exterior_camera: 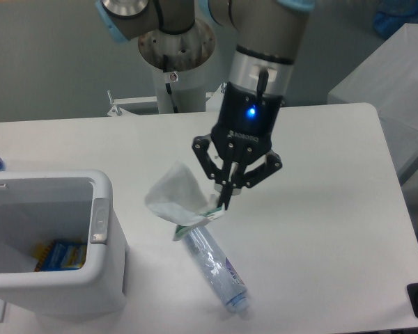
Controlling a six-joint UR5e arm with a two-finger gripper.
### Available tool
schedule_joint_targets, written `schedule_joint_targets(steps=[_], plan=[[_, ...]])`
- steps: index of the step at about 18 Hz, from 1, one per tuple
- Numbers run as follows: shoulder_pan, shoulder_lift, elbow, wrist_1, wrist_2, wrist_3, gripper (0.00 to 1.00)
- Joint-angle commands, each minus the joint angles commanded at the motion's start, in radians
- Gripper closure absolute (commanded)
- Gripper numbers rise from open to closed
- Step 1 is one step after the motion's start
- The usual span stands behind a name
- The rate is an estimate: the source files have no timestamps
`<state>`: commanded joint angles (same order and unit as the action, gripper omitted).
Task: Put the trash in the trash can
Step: 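Lift the wrapper and carry it over the white trash bin, then open the gripper to drop the wrapper into the bin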
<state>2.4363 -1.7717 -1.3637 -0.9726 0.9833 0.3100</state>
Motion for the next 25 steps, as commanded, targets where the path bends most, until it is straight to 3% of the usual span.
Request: schedule_joint_targets(steps=[7, 11, 13, 14, 15, 18, 19, 23, 25], plan=[[-0.19, -0.015, -0.024, 0.003, 0.0, -0.005, 0.95], [-0.247, -0.02, -0.067, 0.009, 0.0, 0.004, 0.92], [-0.261, -0.031, -0.08, 0.034, 0.0, 0.003, 0.84], [-0.266, -0.032, -0.081, 0.048, 0.001, 0.001, 0.73], [-0.266, -0.035, -0.086, 0.063, 0.002, 0.004, 0.51], [-0.266, -0.037, -0.083, 0.083, 0.005, 0.003, 0.17], [-0.266, -0.038, -0.078, 0.083, 0.006, -0.005, 0.11], [-0.257, -0.04, -0.074, 0.081, 0.011, -0.018, 0.05], [-0.215, -0.038, -0.068, 0.081, 0.011, -0.051, 0.02]])
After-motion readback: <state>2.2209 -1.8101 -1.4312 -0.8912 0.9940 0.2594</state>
